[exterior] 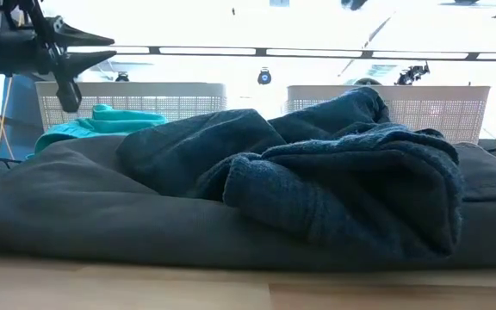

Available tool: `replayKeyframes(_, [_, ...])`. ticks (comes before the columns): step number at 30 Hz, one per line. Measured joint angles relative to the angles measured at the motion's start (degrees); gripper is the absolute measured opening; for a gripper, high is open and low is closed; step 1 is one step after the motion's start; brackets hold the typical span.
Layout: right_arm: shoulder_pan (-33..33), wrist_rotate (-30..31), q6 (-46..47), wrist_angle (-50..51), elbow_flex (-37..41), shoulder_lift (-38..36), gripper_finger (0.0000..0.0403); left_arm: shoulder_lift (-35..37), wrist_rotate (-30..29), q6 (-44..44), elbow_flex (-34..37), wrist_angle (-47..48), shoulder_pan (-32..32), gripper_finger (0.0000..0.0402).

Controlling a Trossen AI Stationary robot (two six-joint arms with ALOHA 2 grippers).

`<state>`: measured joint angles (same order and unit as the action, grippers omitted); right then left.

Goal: Sort clothes
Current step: Put the navy blue sweatpants into the left white bin

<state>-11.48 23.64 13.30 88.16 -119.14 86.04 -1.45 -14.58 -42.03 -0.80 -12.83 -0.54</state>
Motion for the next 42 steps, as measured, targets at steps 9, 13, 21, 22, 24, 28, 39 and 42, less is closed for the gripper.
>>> replayKeyframes(9, [20.8, -15.8, 7.2, -13.2, 21.7, -0.1, 0.0209, -9.5, 6.7, 9.5, -14.4, 19.0, -1.6, 0.0004])
replayKeyframes(13, [24.4, -15.2, 17.0, -16.8, 30.8, -0.2, 0.0209, -19.7, 12.4, 11.6, -24.0, 27.6, -4.2, 0.0002])
replayKeyframes(21, [31.9, -13.8, 22.2, -20.7, 40.0, -1.2, 0.0209, -48.3, 8.5, 18.8, -42.6, 29.6, -13.1, 0.0])
replayKeyframes(22, [32.6, -12.6, 21.4, -20.7, 40.7, -2.0, 0.0209, -52.2, 5.5, 18.7, -44.9, 29.7, -14.0, 0.0])
replayKeyframes(24, [33.5, -11.0, 19.9, -20.4, 42.2, -4.0, 0.0209, -59.4, 0.6, 18.3, -49.4, 29.5, -15.3, 0.0])
replayKeyframes(28, [34.6, -6.3, 16.8, -18.5, 44.1, -8.9, 0.0209, -73.0, -1.4, 12.8, -55.8, 24.2, -15.4, 0.0001])
replayKeyframes(39, [34.9, 3.1, 12.1, -18.7, 47.0, -23.3, 0.0209, -97.1, 8.9, 25.7, -70.4, 15.7, -14.8, 0.0104])
replayKeyframes(42, [34.9, 3.2, 12.7, -18.8, 47.0, -25.9, 0.0209, -101.1, 8.7, 28.4, -74.0, 17.8, -14.4, 0.0161])
